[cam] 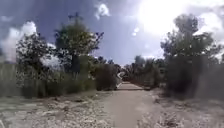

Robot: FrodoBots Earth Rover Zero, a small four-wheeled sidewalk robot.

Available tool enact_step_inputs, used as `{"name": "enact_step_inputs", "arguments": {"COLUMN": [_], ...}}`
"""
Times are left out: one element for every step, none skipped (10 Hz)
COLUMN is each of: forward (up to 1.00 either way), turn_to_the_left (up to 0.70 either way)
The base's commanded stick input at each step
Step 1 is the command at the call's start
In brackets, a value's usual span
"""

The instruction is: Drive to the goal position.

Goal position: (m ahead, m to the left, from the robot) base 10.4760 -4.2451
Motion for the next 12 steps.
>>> {"name": "enact_step_inputs", "arguments": {"forward": [0.70, 0.70, 0.70, 0.70, 0.70, 0.70, 0.70, 0.70, 0.70, 0.70, 0.70, 0.70], "turn_to_the_left": [0.00, 0.00, 0.00, 0.00, 0.00, 0.00, 0.00, 0.00, 0.00, -0.35, -0.35, -0.35]}}
